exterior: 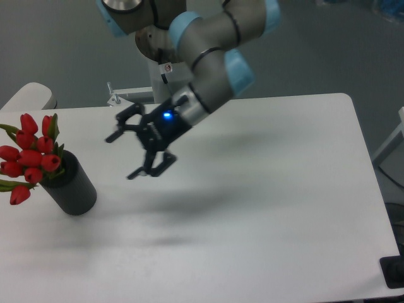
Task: Pick up the flowers from the vase
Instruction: 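Move the open gripper to the tulip stems above the vase rim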
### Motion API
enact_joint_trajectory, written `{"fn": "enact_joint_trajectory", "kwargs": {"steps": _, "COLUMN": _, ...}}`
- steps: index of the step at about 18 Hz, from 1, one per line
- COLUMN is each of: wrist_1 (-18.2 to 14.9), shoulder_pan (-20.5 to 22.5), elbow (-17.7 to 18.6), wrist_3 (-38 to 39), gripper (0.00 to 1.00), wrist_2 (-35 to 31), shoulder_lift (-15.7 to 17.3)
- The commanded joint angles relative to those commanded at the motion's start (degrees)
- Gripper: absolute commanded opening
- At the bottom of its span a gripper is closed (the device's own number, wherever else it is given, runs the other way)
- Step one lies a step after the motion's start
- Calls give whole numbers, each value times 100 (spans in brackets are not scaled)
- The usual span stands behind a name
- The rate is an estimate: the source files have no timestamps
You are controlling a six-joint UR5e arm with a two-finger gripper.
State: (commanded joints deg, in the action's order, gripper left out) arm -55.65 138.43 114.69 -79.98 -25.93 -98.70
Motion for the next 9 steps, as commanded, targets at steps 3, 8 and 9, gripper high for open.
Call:
{"fn": "enact_joint_trajectory", "kwargs": {"steps": 3, "wrist_1": 89, "shoulder_pan": -70, "elbow": 62, "wrist_3": 35, "gripper": 100, "wrist_2": 0, "shoulder_lift": -27}}
{"fn": "enact_joint_trajectory", "kwargs": {"steps": 8, "wrist_1": 379, "shoulder_pan": -431, "elbow": 18, "wrist_3": 53, "gripper": 100, "wrist_2": 9, "shoulder_lift": -229}}
{"fn": "enact_joint_trajectory", "kwargs": {"steps": 9, "wrist_1": 380, "shoulder_pan": -483, "elbow": 18, "wrist_3": 53, "gripper": 100, "wrist_2": 9, "shoulder_lift": -237}}
